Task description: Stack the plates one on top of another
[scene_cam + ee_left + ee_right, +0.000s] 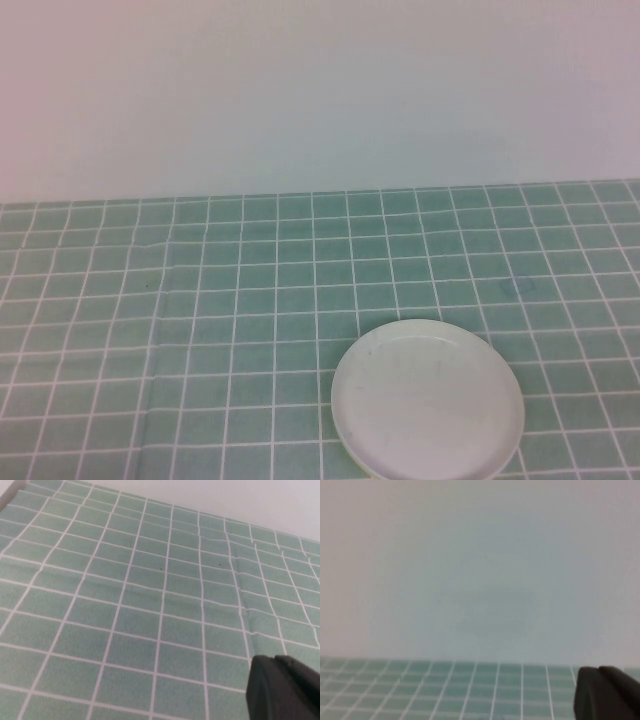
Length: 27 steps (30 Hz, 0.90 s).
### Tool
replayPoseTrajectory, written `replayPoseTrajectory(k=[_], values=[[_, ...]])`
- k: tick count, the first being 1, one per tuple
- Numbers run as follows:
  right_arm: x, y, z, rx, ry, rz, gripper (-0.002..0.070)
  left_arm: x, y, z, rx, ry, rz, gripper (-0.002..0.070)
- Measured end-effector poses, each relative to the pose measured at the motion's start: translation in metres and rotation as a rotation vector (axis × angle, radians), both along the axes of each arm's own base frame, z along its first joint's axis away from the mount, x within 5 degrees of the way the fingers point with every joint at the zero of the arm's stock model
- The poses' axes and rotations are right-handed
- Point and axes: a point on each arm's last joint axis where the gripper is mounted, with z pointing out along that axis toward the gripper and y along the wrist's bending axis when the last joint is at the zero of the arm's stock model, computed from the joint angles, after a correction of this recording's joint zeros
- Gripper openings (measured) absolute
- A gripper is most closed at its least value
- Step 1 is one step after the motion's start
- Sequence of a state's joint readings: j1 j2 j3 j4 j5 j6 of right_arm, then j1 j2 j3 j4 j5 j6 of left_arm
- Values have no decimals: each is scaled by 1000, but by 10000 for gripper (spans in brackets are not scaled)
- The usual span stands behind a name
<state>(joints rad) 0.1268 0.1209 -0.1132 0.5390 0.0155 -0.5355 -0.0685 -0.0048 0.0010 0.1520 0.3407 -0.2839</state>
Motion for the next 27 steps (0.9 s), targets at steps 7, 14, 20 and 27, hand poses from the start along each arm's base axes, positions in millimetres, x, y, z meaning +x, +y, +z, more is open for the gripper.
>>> replayPoseTrajectory(k=[7,14,20,27], values=[[3,-2,-41,66,143,-34,-2,0,0,0,0,0,0,-1],[0,-6,-53,56,198,-92,-2,0,0,0,0,0,0,-1],[-8,-15,-62,11,256,-228,-2,0,0,0,0,0,0,-1],[-12,-18,-71,-46,368,-274,-2,0,0,0,0,4,1,-1]])
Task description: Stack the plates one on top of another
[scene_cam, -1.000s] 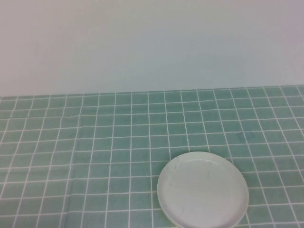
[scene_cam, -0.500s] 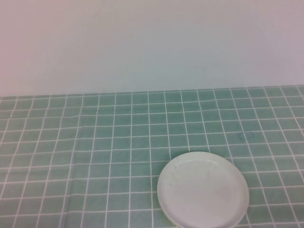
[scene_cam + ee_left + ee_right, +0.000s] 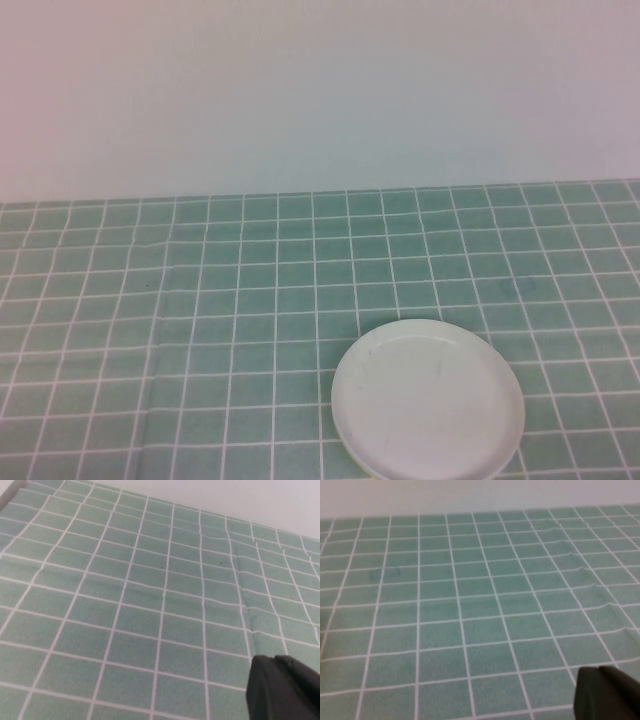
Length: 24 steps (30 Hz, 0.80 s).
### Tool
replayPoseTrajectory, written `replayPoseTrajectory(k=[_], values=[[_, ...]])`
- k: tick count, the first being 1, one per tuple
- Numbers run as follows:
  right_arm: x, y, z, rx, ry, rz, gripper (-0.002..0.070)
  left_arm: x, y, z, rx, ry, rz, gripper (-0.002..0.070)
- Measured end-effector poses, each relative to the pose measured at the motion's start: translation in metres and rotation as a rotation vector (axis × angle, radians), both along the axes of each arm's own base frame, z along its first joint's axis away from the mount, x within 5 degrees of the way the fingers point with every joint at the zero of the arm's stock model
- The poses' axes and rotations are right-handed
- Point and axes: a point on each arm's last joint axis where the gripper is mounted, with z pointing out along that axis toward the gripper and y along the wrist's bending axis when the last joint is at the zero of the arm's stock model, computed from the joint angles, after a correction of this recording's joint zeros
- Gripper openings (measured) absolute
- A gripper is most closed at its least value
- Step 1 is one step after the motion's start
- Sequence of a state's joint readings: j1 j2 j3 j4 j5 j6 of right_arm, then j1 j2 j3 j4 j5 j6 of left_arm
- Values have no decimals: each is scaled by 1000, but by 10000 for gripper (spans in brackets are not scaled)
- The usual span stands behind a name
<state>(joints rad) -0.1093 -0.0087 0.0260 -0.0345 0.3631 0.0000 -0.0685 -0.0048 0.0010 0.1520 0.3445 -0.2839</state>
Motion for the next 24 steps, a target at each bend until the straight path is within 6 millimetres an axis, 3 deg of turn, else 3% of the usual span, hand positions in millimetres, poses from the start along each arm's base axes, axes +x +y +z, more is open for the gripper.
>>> replayPoseTrajectory(k=[24], values=[[0,0,0,-8,5,-1,-2,0,0,0,2,0,0,-1]])
